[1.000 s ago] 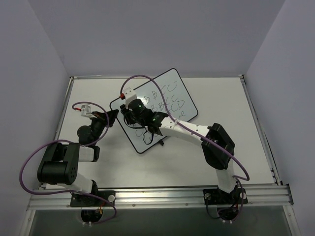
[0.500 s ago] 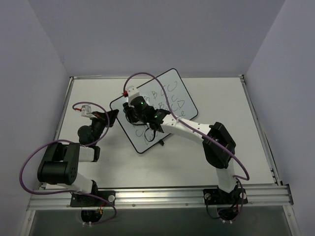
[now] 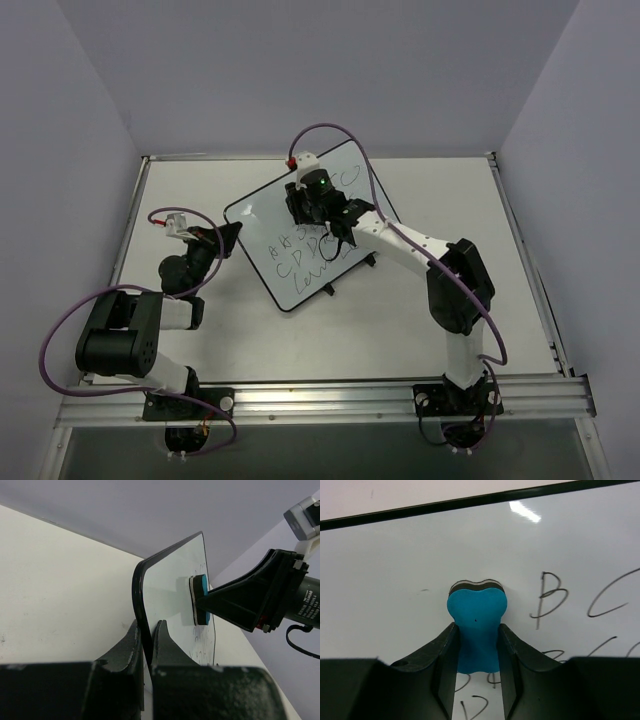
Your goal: Erase the whiteboard
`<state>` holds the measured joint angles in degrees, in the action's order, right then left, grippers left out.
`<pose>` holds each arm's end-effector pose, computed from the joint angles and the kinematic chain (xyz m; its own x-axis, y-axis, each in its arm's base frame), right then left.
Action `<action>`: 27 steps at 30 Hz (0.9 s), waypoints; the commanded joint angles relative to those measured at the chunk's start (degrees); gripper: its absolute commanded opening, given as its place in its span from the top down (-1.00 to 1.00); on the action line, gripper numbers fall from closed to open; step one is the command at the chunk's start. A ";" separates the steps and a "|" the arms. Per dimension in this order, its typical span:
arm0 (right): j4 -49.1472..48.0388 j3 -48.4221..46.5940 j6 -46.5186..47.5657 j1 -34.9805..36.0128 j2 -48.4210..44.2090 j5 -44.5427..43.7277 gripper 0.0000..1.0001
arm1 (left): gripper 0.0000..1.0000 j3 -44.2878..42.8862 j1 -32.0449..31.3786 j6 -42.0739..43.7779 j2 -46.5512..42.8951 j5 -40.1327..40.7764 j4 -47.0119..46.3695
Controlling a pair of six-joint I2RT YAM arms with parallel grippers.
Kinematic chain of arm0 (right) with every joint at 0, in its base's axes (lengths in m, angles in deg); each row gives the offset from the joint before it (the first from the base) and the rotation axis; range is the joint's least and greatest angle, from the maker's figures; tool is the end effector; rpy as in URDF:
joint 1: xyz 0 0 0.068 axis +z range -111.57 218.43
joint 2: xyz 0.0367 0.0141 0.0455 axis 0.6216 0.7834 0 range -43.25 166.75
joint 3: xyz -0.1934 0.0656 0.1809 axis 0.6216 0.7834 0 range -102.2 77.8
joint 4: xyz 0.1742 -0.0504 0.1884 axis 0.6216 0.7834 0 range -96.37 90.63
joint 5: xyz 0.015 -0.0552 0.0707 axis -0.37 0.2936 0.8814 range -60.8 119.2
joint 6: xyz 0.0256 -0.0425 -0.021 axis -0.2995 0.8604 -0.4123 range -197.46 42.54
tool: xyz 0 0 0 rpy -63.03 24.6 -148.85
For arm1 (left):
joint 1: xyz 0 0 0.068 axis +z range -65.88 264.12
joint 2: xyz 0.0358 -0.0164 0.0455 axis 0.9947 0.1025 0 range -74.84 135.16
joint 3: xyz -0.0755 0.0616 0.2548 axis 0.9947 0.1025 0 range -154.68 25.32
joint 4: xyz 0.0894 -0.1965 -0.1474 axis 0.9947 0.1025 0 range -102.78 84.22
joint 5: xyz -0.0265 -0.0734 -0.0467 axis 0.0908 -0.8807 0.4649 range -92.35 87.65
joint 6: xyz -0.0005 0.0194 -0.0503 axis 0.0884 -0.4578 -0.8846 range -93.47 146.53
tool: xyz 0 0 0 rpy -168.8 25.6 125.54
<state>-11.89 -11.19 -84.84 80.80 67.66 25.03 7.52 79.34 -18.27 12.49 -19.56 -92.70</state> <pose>0.3483 0.3141 0.2935 -0.2865 -0.0880 -0.9540 -0.5886 0.8018 0.1028 0.2540 -0.0317 0.1882 -0.1329 -0.6643 -0.7356 0.3889 0.6477 -0.6551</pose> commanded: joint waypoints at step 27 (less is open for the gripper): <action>-6.80 5.15 6.85 2.63 -2.72 7.50 1.00 | 0.95 2.07 -2.43 12.54 4.24 -2.39 0.39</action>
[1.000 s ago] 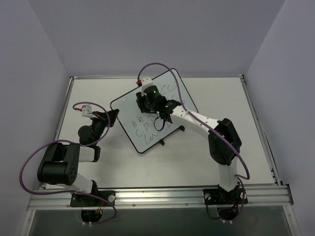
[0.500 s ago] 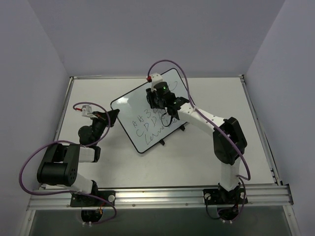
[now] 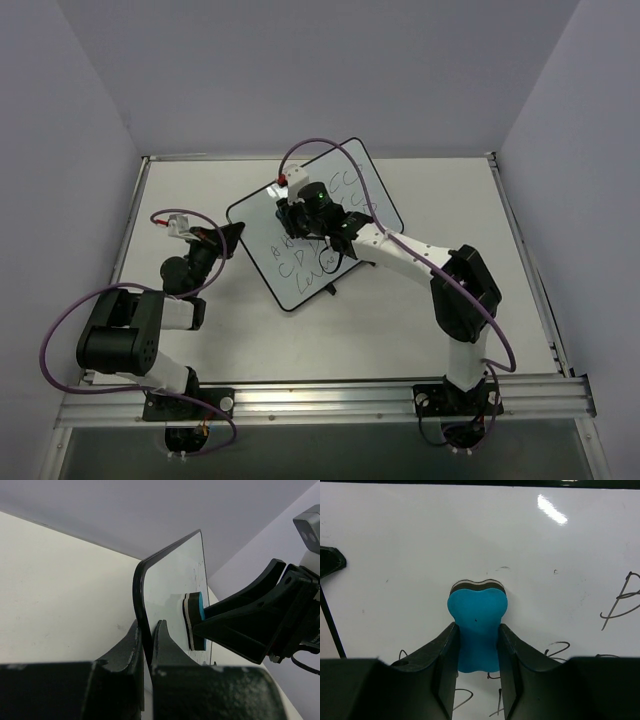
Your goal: Erase the whiteboard
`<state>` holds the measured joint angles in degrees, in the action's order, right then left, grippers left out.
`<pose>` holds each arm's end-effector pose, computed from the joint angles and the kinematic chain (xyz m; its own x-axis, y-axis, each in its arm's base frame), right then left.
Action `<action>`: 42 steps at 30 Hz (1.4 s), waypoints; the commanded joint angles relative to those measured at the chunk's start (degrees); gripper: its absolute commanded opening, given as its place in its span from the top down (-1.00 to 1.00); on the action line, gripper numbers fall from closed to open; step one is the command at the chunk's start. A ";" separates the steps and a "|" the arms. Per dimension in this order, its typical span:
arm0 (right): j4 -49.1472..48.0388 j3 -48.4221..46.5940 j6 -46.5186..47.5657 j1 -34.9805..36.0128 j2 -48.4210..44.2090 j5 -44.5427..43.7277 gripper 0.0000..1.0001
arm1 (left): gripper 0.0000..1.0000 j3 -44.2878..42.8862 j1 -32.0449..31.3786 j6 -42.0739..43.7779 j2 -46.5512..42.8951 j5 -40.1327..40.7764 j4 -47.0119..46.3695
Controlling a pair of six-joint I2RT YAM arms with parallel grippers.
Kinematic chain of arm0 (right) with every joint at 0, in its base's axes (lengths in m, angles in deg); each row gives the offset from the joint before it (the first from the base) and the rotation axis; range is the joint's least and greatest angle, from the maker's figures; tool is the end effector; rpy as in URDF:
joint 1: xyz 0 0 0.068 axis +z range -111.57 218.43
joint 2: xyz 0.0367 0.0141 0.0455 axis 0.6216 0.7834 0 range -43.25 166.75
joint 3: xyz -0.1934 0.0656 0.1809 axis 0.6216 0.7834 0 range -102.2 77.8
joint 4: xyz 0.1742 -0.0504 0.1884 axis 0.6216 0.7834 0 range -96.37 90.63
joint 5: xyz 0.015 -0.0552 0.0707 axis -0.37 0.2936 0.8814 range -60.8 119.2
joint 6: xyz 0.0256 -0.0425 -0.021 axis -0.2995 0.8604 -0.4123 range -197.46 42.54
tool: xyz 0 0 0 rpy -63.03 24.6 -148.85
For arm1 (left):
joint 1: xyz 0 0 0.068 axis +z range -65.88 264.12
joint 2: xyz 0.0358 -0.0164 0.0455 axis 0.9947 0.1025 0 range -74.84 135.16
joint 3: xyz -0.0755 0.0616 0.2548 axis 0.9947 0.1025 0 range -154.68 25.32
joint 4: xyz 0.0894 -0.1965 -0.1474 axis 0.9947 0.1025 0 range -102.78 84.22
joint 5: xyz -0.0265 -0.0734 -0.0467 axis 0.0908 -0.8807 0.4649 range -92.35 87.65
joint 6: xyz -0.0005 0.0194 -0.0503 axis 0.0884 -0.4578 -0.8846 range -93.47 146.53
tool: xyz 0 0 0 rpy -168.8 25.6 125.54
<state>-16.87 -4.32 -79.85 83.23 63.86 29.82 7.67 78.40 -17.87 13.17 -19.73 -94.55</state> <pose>0.3200 0.3181 0.2894 -0.2070 -0.1469 -0.9673 -0.7040 0.7089 0.0430 0.2532 -0.0359 0.1881 -0.1297 -0.6580 -0.7418 0.4139 0.6439 -0.6435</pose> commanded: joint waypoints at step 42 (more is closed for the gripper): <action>-6.90 1.02 7.05 -10.53 -0.85 11.16 1.00 | 0.95 1.83 -2.46 13.90 4.37 -2.56 0.04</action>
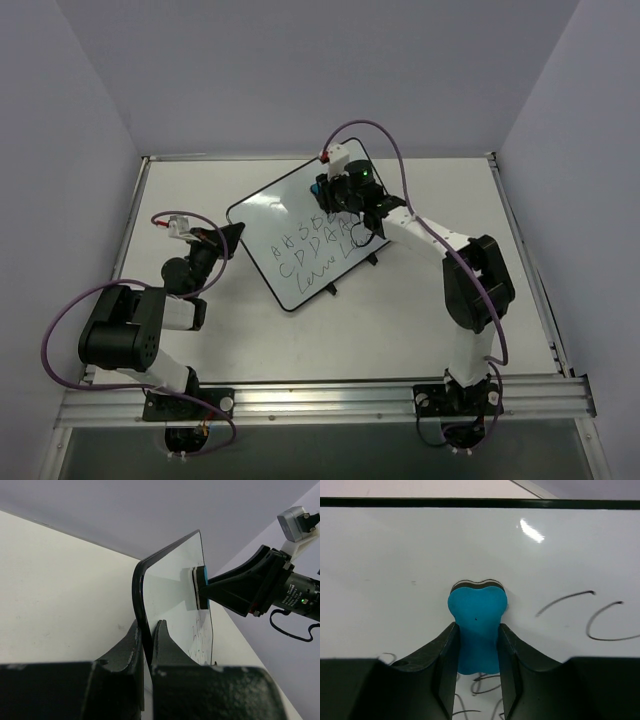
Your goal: Erase the whiteboard
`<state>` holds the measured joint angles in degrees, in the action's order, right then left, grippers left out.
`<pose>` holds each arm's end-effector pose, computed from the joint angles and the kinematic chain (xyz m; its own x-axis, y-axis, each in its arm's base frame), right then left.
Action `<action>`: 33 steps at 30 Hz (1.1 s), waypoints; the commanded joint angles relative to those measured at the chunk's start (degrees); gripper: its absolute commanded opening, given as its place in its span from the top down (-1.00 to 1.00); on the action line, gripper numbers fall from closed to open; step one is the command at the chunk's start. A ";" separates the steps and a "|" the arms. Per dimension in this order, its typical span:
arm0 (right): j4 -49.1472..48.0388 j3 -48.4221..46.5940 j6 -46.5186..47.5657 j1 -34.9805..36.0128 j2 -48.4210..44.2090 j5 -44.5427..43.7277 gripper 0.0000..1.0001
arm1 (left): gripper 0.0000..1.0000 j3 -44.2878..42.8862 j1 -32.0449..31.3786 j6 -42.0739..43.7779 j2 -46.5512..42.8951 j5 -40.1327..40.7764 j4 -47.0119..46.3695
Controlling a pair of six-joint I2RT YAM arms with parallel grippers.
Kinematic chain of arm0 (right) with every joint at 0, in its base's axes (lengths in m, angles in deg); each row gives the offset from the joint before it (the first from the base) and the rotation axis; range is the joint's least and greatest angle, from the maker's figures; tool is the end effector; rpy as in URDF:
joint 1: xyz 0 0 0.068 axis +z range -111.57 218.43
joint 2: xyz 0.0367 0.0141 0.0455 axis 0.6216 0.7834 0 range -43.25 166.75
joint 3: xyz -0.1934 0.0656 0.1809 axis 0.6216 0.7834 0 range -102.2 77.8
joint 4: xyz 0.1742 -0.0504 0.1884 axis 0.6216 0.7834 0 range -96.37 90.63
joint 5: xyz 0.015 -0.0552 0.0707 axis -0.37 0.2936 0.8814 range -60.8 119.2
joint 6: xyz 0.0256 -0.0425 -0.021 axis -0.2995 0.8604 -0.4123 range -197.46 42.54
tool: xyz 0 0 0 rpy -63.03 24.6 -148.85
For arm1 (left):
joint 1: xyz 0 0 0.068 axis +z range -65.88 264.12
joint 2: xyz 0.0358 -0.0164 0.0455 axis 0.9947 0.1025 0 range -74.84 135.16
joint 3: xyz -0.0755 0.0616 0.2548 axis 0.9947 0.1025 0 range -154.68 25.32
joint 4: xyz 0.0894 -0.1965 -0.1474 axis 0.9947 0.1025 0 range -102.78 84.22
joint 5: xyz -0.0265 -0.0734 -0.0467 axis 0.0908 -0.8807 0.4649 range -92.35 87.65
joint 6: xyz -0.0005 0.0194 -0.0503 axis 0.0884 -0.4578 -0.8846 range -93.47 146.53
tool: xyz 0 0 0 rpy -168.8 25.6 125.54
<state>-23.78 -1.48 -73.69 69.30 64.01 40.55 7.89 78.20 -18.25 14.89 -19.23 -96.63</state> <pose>0.3827 0.2368 0.2838 -0.1130 -0.1427 -0.9833 -0.6780 0.7345 -0.0287 0.2538 -0.0366 0.1840 -0.1274 -0.6644 -0.7365 0.4112 0.6403 -0.6488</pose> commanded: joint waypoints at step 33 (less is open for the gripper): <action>11.95 -15.63 1.33 -14.79 8.14 7.36 1.00 | 0.95 1.96 -2.96 15.50 2.02 -3.42 1.24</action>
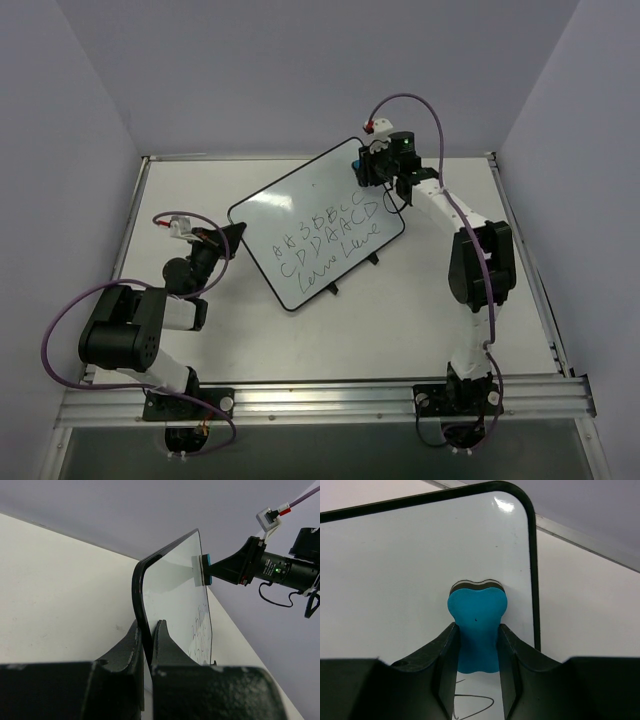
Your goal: Erase the whiteboard
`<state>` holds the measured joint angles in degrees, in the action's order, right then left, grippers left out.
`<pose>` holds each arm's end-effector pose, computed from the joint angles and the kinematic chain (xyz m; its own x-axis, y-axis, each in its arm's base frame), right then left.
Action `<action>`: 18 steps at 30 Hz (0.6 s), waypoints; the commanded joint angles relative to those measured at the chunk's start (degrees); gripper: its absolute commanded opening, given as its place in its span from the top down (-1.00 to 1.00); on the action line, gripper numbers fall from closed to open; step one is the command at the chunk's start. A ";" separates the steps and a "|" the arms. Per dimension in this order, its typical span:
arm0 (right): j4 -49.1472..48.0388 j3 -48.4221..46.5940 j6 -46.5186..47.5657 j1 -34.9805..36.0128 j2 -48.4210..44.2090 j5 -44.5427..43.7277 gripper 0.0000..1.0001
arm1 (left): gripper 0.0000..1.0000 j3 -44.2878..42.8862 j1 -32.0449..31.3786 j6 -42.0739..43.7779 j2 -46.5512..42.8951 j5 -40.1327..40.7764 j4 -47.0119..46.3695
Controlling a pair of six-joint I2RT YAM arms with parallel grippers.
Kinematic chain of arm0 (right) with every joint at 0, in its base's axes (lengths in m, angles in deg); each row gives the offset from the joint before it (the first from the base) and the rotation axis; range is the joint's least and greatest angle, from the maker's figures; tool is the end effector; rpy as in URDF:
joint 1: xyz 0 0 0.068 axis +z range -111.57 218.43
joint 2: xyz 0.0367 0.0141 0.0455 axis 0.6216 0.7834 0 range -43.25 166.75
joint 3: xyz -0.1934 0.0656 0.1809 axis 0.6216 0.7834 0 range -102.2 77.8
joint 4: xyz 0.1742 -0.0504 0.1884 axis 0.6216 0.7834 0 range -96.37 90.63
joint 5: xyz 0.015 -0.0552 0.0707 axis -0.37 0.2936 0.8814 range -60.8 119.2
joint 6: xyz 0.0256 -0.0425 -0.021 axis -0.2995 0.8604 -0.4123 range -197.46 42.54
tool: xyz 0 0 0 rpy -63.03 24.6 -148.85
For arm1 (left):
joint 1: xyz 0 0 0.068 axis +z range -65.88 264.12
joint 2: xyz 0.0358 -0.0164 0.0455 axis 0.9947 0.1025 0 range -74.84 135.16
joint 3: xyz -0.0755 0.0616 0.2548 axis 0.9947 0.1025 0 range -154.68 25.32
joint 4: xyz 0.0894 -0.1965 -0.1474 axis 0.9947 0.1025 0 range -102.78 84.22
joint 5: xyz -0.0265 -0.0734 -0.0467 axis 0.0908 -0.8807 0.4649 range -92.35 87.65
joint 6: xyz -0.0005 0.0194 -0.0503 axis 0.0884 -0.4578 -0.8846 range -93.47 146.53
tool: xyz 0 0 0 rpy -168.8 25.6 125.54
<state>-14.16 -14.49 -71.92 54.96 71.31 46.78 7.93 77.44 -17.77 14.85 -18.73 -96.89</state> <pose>0.4607 0.1478 0.2894 -0.1852 -0.1510 -0.9710 -0.5721 0.8200 -0.0184 0.2531 -0.0397 0.1845 -0.1239 -0.6601 -0.7409 0.4181 0.6424 -0.6422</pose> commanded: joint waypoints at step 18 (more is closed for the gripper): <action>9.79 -5.88 -5.45 19.23 0.31 -8.17 1.00 | 0.95 1.83 -2.46 15.64 2.42 -4.27 1.50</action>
<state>-9.94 -18.66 -75.46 71.07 70.94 39.09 8.21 77.15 -17.74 14.85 -18.23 -96.78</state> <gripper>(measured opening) 0.289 0.079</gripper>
